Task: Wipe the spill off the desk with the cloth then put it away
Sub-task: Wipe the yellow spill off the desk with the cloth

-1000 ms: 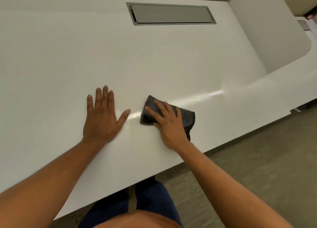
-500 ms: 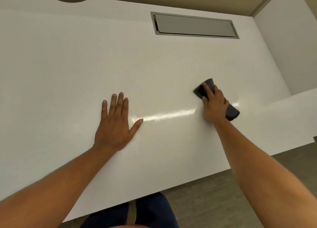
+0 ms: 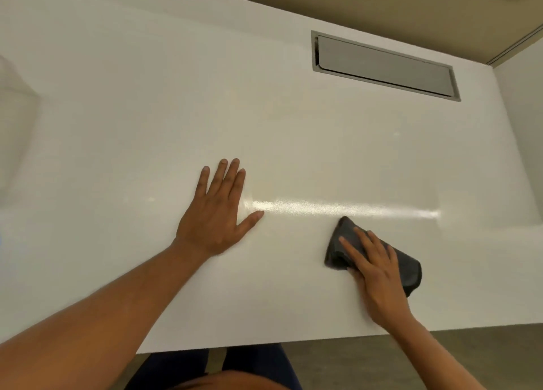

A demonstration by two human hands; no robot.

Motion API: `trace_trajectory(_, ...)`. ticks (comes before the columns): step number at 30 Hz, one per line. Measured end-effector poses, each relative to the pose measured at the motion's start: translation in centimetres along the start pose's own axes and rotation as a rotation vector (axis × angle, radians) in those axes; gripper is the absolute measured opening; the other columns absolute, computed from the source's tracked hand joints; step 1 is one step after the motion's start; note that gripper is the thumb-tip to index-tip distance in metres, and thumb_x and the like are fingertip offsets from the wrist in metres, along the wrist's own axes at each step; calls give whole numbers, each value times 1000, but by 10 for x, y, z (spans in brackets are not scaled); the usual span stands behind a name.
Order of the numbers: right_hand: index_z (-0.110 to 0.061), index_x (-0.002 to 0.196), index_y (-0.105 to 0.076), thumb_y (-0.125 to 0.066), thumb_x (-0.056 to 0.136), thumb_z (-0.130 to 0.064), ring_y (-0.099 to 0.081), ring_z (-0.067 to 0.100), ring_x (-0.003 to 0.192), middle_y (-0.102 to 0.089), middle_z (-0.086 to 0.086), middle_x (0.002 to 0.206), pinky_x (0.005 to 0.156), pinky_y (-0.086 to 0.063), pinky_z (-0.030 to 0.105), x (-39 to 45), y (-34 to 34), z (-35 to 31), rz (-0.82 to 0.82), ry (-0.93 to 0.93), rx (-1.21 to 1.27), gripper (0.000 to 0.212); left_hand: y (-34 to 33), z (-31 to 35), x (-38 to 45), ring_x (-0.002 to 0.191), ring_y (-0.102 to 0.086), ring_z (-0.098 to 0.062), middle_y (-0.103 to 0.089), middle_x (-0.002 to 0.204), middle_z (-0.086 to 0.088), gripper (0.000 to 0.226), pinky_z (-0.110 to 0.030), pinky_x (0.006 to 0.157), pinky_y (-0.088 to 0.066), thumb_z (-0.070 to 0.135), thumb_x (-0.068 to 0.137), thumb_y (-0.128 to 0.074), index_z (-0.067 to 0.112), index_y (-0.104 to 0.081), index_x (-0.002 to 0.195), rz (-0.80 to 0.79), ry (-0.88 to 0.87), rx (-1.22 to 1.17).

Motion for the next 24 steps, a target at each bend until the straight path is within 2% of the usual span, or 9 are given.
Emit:
trace_trajectory(3,-63,155,-14,-35,104,-39,-31,38,153,-35,12,166,116,-31,65,79,32,68,72,-112,-37,60,0,0,0,168,-5,-29,-11,180,-12,95,-57,134,-11,76,103,-18,7,-21,168,-10,8,25)
trace_trajectory(5,-51,159,-24,-42,106,-33,-29,38,153,-34,16,165,117,-29,65,147,50,82,106,-215,-39,59,0,0,0,168,-5,-28,-10,180,-11,95,-57,134,-11,77,103,-17,8,-21,168,-16,12,31)
trace_trajectory(7,-40,162,-29,-47,108,-28,-26,34,155,-30,14,167,121,-24,61,208,57,66,124,-226,-55,58,0,1,0,168,-5,-27,-10,180,-10,96,-56,135,-11,78,103,-17,8,-20,168,-21,16,36)
trace_trajectory(11,-45,161,-27,-47,109,-31,-25,33,155,-29,8,169,119,-23,62,264,45,-14,124,-4,-92,58,1,2,0,168,-4,-24,-9,180,-8,96,-54,135,-11,79,102,-19,10,-20,168,-22,24,49)
trace_trajectory(16,-47,160,-29,-48,109,-30,-19,30,159,-22,0,173,124,-15,65,190,13,-76,66,261,-55,57,5,4,-2,168,-4,-24,-10,180,-6,98,-53,135,-11,81,101,-17,10,-19,169,-29,22,58)
trace_trajectory(21,-54,162,-8,-44,110,-23,-1,26,163,-9,-4,176,128,-5,63,64,-13,-64,-17,375,-44,70,5,3,-1,168,-2,-24,-8,180,-7,100,-52,136,-9,82,100,-16,11,-16,170,-41,17,70)
trace_trajectory(24,-54,161,-7,-48,107,-18,-4,26,163,-11,-5,176,127,-9,64,50,-12,-55,-39,394,-68,76,4,2,-1,168,-2,-23,-7,181,-6,99,-52,136,-10,82,100,-16,11,-16,170,-34,22,63)
Point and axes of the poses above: each hand's wrist, its own x-axis towards the middle knuckle, its own y-axis out of the back of the hand, z = x × y, the point moved 1 cm from there along x, towards the middle knuckle
